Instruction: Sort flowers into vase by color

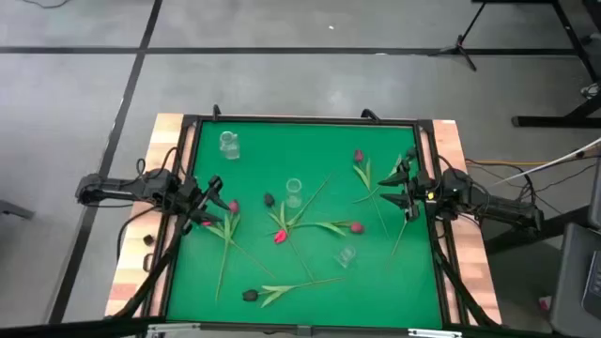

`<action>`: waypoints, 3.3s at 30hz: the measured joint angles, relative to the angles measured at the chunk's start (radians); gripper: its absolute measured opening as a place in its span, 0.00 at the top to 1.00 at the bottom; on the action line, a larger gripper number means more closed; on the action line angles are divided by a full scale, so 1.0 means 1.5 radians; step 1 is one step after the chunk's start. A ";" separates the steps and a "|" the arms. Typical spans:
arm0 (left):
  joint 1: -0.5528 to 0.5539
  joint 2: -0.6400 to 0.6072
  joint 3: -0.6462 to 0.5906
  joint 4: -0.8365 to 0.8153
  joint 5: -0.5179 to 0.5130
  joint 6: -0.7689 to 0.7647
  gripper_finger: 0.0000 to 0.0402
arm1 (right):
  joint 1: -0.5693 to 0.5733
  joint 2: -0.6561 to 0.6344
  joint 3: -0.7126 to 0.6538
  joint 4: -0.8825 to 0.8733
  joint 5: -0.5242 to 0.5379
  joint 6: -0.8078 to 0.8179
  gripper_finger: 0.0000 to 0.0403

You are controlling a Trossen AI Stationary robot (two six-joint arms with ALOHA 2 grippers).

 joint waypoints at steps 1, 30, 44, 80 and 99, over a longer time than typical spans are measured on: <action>0.000 0.000 0.000 0.000 0.000 0.000 0.57 | 0.000 0.000 0.000 0.000 0.000 0.000 0.54; 0.000 0.000 0.000 0.000 0.000 0.000 0.57 | 0.000 0.000 0.000 0.000 0.000 0.000 0.54; 0.000 0.000 0.000 0.000 0.000 0.000 0.57 | 0.000 0.000 0.000 0.006 0.000 0.025 0.54; 0.000 0.000 0.000 0.234 -0.006 0.067 0.57 | 0.000 0.001 0.015 -0.026 0.173 0.109 0.54; 0.000 0.004 0.000 0.291 -0.370 0.004 0.57 | 0.000 0.077 0.179 -0.225 0.419 0.123 0.54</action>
